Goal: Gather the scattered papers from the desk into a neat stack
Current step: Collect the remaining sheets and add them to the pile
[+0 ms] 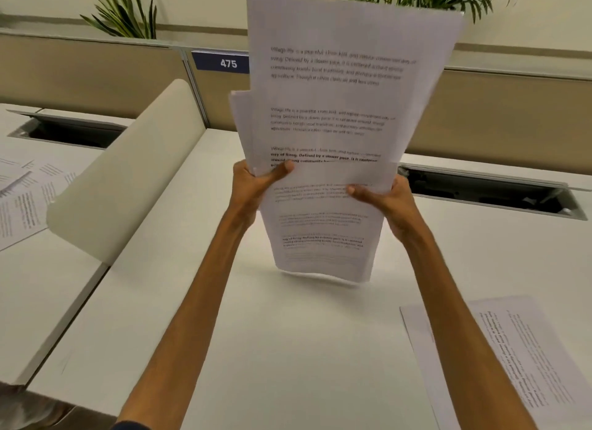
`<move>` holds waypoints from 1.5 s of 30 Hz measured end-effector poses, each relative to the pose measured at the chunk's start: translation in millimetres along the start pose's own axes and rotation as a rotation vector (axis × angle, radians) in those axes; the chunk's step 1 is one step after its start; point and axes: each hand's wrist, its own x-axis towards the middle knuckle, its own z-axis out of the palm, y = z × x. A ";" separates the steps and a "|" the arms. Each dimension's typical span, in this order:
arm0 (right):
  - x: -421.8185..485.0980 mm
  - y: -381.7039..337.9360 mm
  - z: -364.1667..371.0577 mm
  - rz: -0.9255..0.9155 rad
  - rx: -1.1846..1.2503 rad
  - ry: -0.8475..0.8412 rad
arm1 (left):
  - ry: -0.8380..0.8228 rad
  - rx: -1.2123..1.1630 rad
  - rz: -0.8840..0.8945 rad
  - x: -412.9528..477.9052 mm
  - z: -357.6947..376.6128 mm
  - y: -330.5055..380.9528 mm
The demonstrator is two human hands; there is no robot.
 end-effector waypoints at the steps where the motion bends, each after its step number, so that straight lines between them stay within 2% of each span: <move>1: -1.5 -1.7 -1.7 -0.011 -0.028 -0.011 | -0.018 0.017 0.011 -0.6 0.8 2.1; 8: -29.9 59.5 -0.9 0.110 -0.066 0.029 | -0.062 0.076 -0.172 -39.4 8.9 -51.5; 14: -32.9 64.3 1.5 0.123 -0.082 0.149 | -0.032 0.125 -0.150 -40.4 18.5 -59.1; 24: -61.8 60.2 -21.8 0.159 0.075 0.428 | -0.219 0.165 -0.225 -33.9 60.5 -75.8; 31: -101.5 72.3 -67.7 0.255 0.041 0.679 | -0.381 0.133 -0.446 -42.9 122.3 -97.0; 35: -139.7 92.0 -95.7 0.369 -0.026 0.833 | -0.509 0.189 -0.520 -54.9 159.8 -122.2; 38: -174.0 102.9 -119.6 0.497 -0.249 0.976 | -0.544 0.260 -0.502 -61.7 180.3 -139.6; 42: -212.7 120.9 -149.1 0.866 -0.637 1.083 | -0.553 0.282 -0.518 -66.5 192.7 -153.7; 45: -229.1 131.5 -152.8 1.062 -0.762 1.084 | -0.554 0.272 -0.535 -69.6 198.3 -155.7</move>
